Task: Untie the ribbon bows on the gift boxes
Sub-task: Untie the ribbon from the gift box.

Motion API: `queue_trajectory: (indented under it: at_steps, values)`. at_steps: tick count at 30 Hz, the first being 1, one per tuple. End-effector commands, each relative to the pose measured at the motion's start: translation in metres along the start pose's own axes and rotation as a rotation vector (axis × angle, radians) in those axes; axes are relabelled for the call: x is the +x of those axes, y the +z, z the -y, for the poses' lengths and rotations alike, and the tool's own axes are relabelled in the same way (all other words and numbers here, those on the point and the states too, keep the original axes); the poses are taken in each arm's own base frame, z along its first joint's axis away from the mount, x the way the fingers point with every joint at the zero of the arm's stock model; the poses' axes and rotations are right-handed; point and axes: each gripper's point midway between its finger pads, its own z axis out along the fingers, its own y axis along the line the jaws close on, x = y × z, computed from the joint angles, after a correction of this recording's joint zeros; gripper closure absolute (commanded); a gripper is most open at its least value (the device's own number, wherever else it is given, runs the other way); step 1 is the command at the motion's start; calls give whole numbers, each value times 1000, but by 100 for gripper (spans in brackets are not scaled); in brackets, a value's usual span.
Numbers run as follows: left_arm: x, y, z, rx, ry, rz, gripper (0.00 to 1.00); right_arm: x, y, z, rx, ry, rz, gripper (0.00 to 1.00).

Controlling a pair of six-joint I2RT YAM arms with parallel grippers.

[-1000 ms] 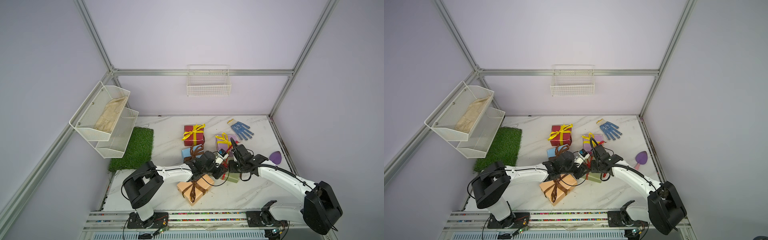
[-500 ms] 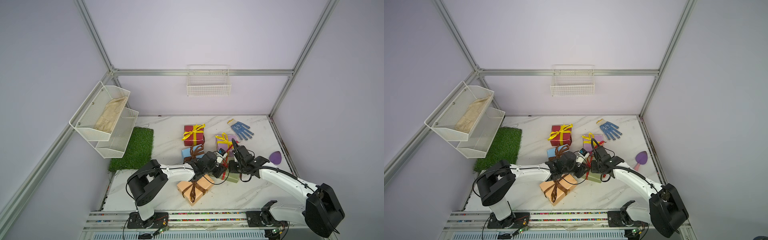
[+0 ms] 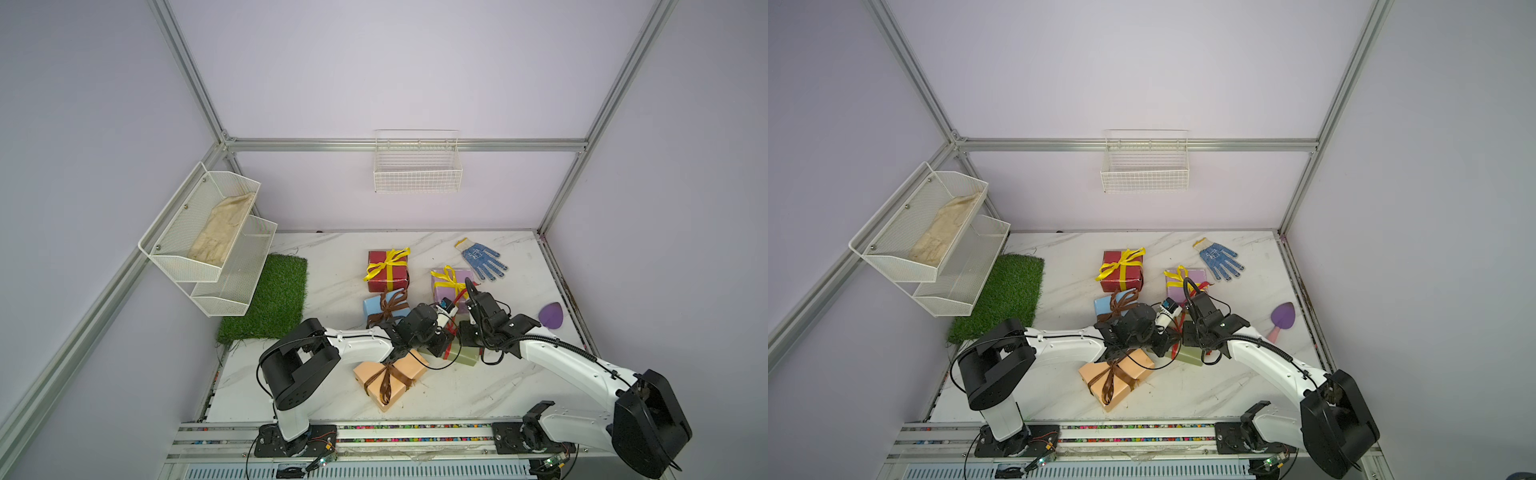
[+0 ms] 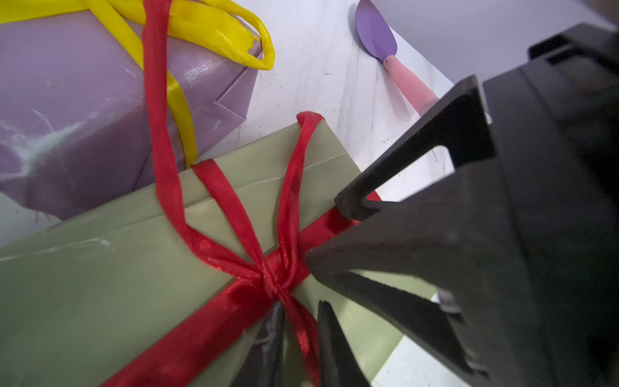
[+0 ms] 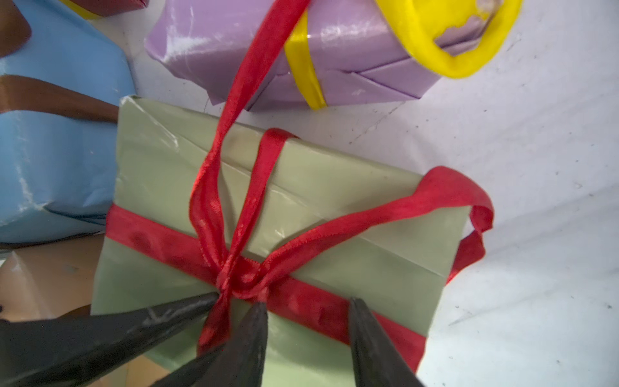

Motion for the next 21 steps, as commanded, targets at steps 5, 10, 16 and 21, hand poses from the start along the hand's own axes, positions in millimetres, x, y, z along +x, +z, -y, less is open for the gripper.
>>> queue_trajectory:
  at_steps: [5,10,16,21]
  values:
    - [-6,-7,10,36,6,17,100,17,10,12,34,28,-48,57]
    - [4,-23,40,205,64,-9,100,18,15,14,42,35,-55,58]
    - [30,-46,76,447,119,-64,100,17,21,16,48,51,-55,59]
    - [51,-61,91,569,97,-110,100,16,22,17,53,57,-55,59]
